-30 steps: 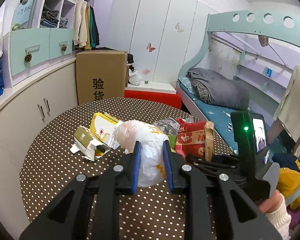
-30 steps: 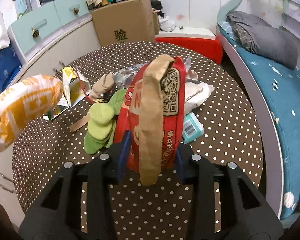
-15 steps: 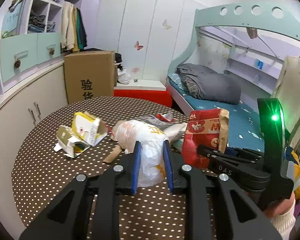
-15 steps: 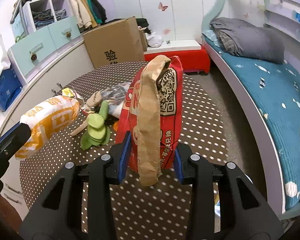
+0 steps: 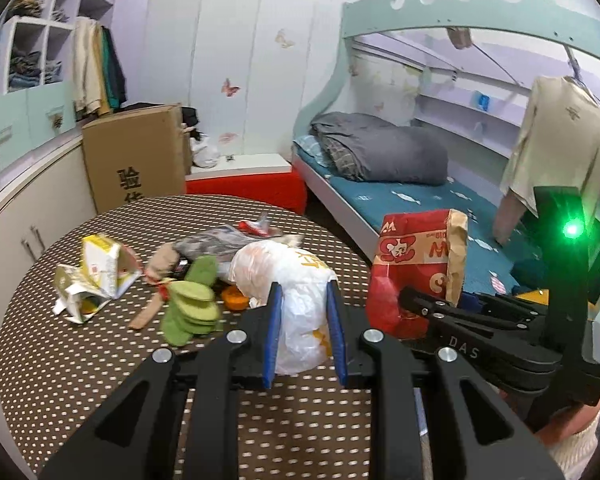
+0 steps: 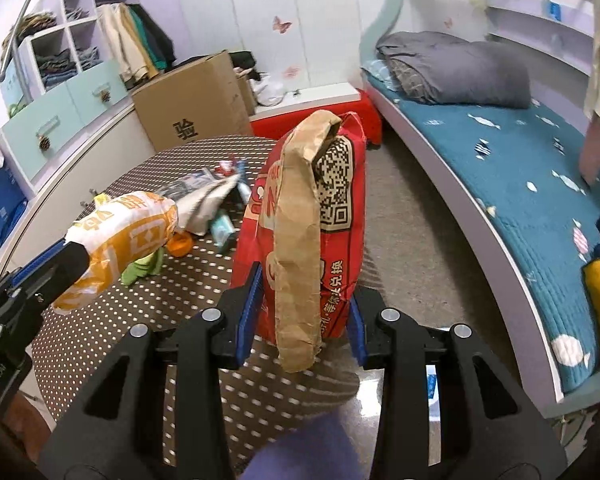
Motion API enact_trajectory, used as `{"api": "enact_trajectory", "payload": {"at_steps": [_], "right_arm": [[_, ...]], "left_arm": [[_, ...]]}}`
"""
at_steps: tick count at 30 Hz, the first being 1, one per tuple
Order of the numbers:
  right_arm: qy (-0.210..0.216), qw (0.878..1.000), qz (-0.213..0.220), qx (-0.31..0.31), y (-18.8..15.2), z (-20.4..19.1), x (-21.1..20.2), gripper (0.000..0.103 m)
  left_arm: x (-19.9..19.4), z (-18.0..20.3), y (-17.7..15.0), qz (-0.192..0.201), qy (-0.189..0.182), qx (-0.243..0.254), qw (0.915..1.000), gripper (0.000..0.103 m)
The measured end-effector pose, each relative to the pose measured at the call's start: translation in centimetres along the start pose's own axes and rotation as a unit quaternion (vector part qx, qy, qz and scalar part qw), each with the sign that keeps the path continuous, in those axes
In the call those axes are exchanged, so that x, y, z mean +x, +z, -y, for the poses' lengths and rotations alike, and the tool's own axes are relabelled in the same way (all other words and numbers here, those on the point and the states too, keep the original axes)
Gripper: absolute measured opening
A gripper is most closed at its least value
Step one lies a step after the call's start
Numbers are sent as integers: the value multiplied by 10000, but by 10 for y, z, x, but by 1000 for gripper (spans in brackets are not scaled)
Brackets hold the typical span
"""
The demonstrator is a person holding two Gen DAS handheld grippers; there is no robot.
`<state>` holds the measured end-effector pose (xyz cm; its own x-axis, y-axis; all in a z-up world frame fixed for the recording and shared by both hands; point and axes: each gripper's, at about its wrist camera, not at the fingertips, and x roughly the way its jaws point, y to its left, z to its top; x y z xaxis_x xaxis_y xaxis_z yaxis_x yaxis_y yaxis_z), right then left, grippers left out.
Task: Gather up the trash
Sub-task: 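Carry the white bag and red snack bag over the blue bucket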
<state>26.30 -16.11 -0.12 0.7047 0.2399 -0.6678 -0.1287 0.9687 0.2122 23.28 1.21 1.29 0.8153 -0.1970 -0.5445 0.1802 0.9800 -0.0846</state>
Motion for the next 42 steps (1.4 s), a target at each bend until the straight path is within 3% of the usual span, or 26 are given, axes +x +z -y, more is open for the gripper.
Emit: {"api": "enact_trajectory", "payload": {"at_steps": [13, 24, 28, 42], "right_arm": [[-442, 9968, 1, 673, -25, 77, -25, 38], [-876, 9858, -236, 1415, -59, 152, -34, 38], [-1023, 9770, -409, 1825, -78, 181, -30, 38], [-1783, 9387, -1019, 2771, -134, 259, -16, 38]], "left_arm": [[38, 83, -9, -409, -511, 564, 9963, 22], [74, 158, -32, -932, -969, 1036, 9855, 22], [92, 182, -45, -1201, -1075, 1236, 9792, 22], [174, 253, -114, -2476, -1333, 1889, 9409, 22]]}}
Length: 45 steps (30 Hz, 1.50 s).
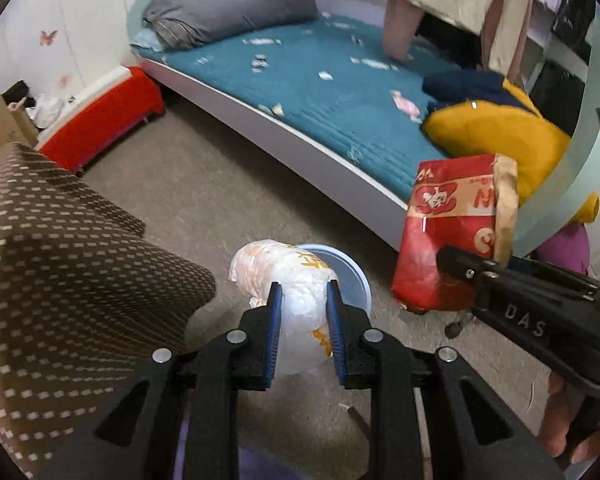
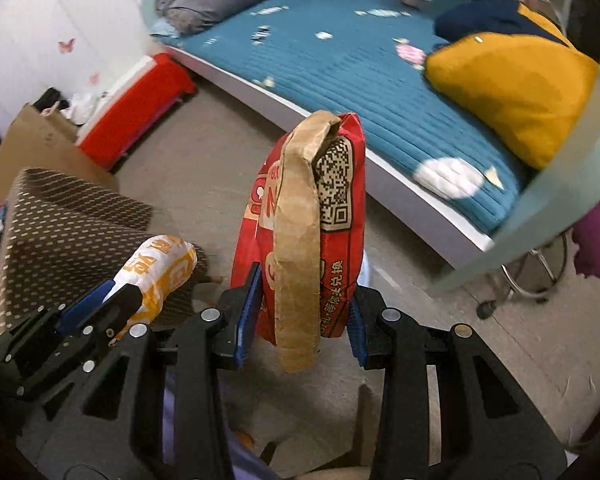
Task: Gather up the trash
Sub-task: 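Carry the white bag and red snack bag over the blue bucket, then open the left gripper over the bucket, then open the right gripper, then move both open grippers back over the polka-dot table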
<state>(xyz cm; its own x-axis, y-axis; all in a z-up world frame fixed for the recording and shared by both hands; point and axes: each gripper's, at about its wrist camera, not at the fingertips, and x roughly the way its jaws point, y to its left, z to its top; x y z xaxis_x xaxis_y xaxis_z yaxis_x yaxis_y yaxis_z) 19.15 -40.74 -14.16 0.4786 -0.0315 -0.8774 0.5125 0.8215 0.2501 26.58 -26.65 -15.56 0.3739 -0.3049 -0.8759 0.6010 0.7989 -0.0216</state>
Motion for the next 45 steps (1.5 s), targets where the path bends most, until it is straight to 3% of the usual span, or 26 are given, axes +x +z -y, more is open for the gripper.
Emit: {"api": "enact_trajectory", "payload": {"at_steps": [3, 5, 6, 7, 13, 21, 22, 24, 25, 27, 35, 45], "right_arm": [[-197, 9997, -50, 135, 0, 13, 7, 38], [-284, 9993, -78, 237, -2, 21, 10, 38], [-308, 9991, -92, 270, -3, 24, 11, 38], [-329, 9989, -113, 318, -4, 28, 12, 38], [-405, 9981, -249, 384, -7, 34, 24, 38], [-367, 9982, -465, 15, -3, 4, 52, 40], [-310, 9987, -395, -51, -1, 0, 52, 43], [-203, 9996, -124, -138, 5, -8, 47, 90], [-295, 9995, 51, -130, 9, -11, 43, 91], [-392, 9989, 220, -157, 10, -13, 38, 91], [-519, 9982, -232, -180, -13, -7, 50, 91], [-562, 9982, -195, -72, -35, 0, 32, 91]], "left_arm": [[11, 9, 5, -41, -62, 62, 10000, 23], [13, 13, 9, 146, -125, -3, 9998, 33], [13, 14, 12, 232, -125, -43, 9996, 63], [15, 15, 13, 289, -81, -80, 9995, 79], [31, 1, 5, 27, 32, -244, 9997, 79], [34, -40, -15, -196, 232, -483, 9984, 79], [33, -43, -15, -195, 252, -507, 9982, 79], [30, -52, -16, -183, 297, -618, 9975, 79], [29, -55, -16, -177, 303, -668, 9972, 79], [26, -60, -16, -132, 338, -740, 9966, 79], [23, -63, -20, -112, 350, -789, 9962, 79], [7, -54, -27, 36, 264, -707, 9971, 79]]}}
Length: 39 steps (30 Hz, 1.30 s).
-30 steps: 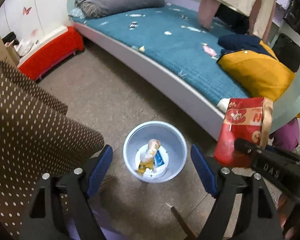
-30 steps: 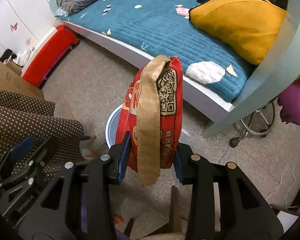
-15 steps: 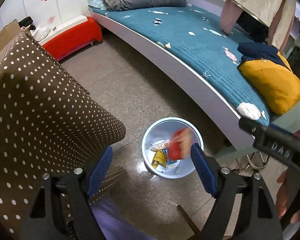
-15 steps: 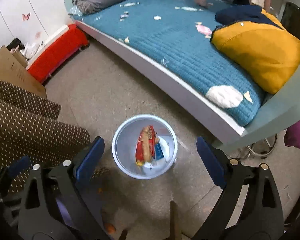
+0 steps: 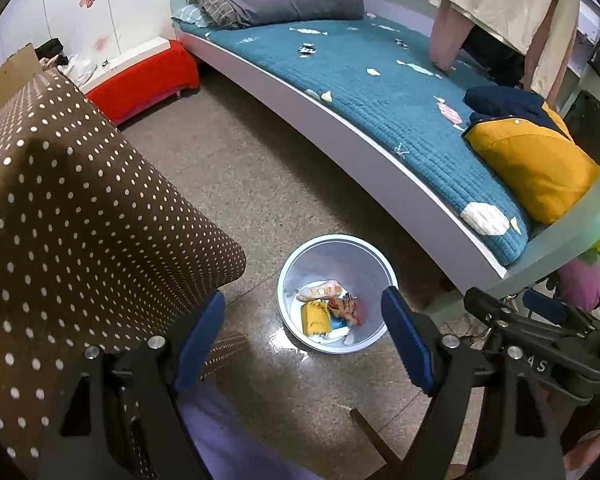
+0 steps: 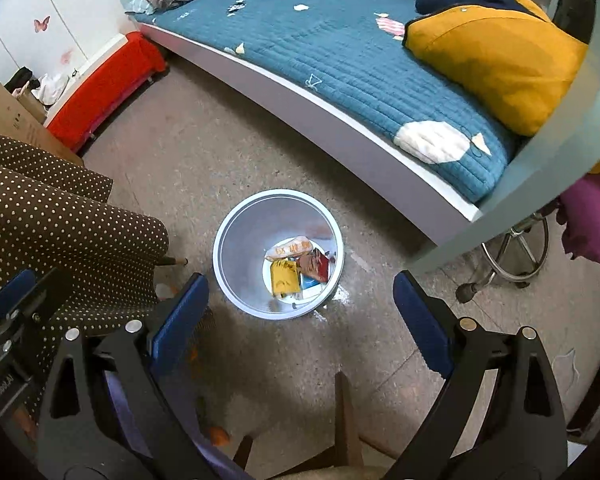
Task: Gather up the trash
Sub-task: 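Move both open grippers back over the polka-dot table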
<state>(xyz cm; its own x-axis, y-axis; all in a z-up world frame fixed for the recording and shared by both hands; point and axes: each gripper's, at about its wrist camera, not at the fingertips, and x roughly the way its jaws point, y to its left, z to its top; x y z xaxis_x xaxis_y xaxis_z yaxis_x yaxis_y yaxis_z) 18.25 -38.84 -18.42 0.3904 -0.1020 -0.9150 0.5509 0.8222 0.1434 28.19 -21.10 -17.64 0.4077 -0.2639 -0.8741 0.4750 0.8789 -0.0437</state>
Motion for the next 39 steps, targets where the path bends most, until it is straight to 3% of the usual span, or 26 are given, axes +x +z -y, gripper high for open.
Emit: {"api": "enact_trajectory", "payload": {"at_steps": [13, 28, 39], "right_arm": [[118, 9990, 423, 7, -17, -3, -50, 91], [319, 9911, 1268, -247, -29, -27, -127, 91], [817, 9811, 1631, -638, -26, -66, -163, 91]], "left_arm": [[-36, 3, -11, 288, -106, 118, 9995, 79], [-114, -4, -21, 1071, -281, 92, 9938, 83], [-167, -40, -25, 1609, -31, -251, 9866, 87]]}}
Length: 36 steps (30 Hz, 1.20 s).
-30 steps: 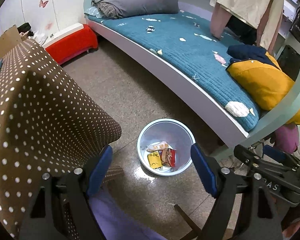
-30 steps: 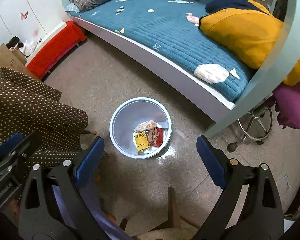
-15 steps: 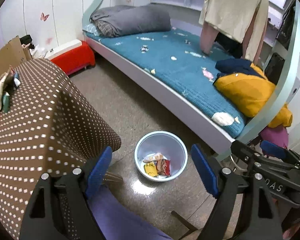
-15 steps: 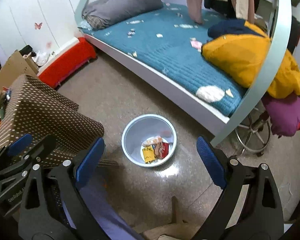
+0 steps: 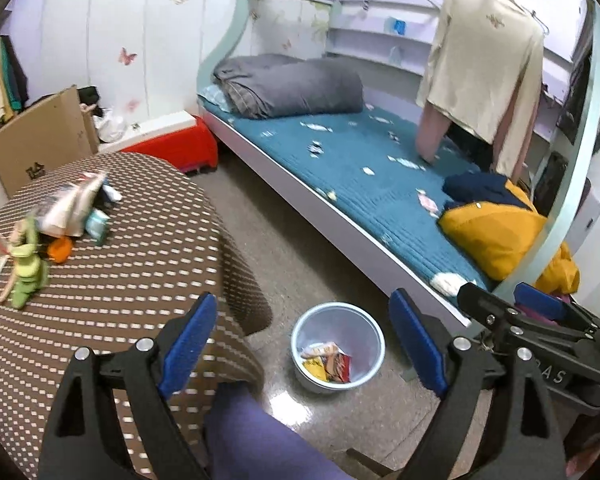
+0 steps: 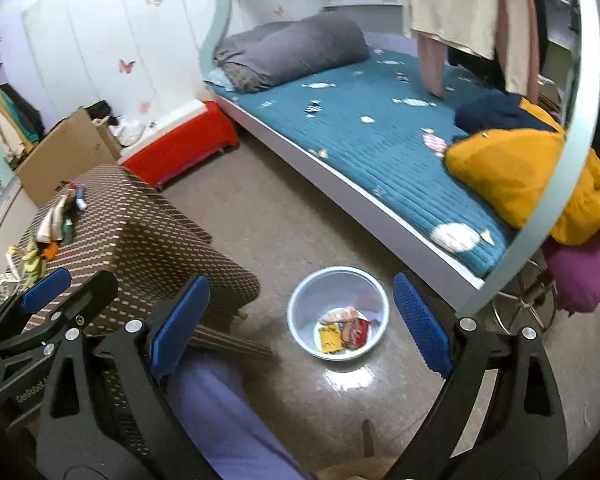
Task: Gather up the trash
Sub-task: 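Move both open grippers back over the polka-dot table, then grasp the green felt cloth with the left gripper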
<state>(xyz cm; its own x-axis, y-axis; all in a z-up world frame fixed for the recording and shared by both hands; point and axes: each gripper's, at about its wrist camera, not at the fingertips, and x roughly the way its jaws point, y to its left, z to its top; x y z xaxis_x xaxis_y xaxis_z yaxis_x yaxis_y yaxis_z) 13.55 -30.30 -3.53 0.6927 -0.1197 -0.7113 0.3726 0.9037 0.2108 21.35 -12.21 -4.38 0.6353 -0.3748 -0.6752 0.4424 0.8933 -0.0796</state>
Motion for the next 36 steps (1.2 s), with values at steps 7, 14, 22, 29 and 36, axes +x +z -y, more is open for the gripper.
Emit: {"api": "enact_trajectory", "payload": {"at_steps": [7, 14, 22, 29, 36], "right_arm": [[379, 9987, 81, -325, 9, -42, -2, 91], [758, 9947, 58, -688, 15, -87, 4, 91], [1114, 9878, -92, -1086, 23, -140, 21, 91], [1325, 9807, -234, -1419, 28, -179, 43, 91], [1418, 9748, -378, -1681, 35, -213, 70, 91]], "left_arm": [[-19, -33, 4, 169, 296, -318, 9989, 88], [-36, -80, 6, 277, 649, -683, 9952, 89], [-43, -133, 5, 249, 1034, -1136, 9878, 89], [-32, -175, 3, 99, 1280, -1533, 9798, 89], [-18, -213, 3, -80, 1481, -1851, 9715, 89]]}}
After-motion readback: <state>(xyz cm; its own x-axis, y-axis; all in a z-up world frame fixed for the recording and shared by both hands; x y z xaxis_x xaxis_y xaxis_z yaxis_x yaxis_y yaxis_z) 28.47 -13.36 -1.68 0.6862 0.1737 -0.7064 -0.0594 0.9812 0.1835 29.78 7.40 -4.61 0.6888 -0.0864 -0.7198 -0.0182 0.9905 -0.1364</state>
